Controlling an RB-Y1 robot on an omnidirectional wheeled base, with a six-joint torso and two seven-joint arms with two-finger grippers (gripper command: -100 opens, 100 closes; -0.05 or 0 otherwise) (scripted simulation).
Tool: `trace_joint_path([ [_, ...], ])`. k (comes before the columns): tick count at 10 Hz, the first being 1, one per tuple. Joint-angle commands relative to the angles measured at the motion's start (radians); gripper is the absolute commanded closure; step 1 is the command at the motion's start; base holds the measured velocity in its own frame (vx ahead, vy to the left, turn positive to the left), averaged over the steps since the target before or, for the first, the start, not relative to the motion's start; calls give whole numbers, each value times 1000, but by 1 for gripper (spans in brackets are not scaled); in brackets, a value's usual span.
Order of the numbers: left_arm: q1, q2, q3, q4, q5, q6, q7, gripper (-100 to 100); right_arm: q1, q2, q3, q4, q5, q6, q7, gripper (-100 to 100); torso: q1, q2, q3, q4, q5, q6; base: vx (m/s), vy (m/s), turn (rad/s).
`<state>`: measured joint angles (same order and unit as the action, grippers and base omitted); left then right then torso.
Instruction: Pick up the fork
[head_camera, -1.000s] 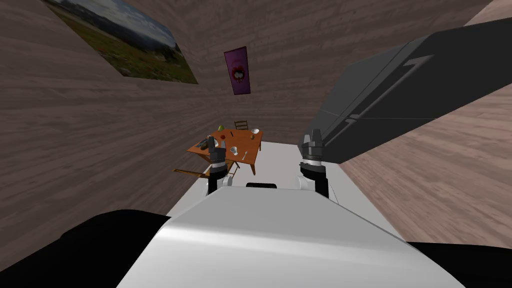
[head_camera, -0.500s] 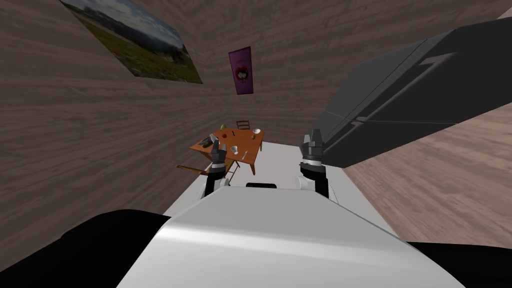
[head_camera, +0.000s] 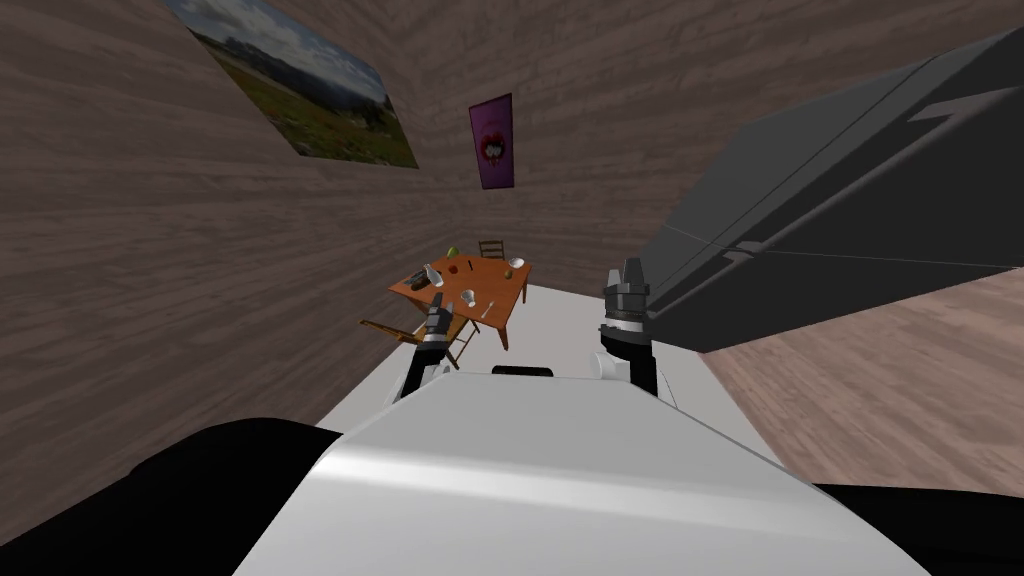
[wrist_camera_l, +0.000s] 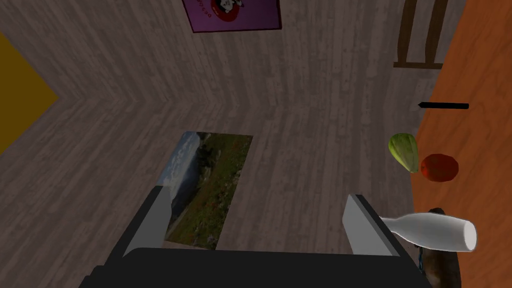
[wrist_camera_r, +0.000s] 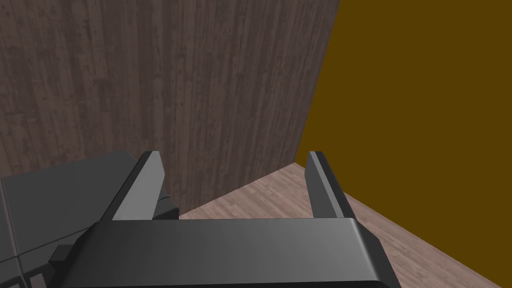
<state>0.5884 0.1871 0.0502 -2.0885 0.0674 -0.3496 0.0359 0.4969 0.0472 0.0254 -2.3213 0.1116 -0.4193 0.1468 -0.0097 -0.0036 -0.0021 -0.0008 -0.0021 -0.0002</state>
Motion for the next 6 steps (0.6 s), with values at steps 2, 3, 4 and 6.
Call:
trace_joint_path([
  [2, 20, 38, 34, 32, 28, 65, 42, -100, 0, 0, 0, 0, 0, 0, 0, 0, 3, 0, 0, 0, 0, 1, 47, -88, 71],
  [3, 29, 50, 48, 57, 41, 95, 61, -100, 0, 0, 0, 0, 0, 0, 0, 0, 4, 0, 0, 0, 1, 0, 48, -113, 161],
  [4, 29, 50, 48, 57, 41, 102, 61, -100, 0, 0, 0, 0, 0, 0, 0, 0, 3, 0, 0, 0, 1, 0, 42, -108, 82],
  [6, 39, 62, 62, 84, 54, 140, 82, -100, 0, 0, 0, 0, 0, 0, 0, 0, 3, -1, 0, 0, 1, 0, 48, -104, 76],
])
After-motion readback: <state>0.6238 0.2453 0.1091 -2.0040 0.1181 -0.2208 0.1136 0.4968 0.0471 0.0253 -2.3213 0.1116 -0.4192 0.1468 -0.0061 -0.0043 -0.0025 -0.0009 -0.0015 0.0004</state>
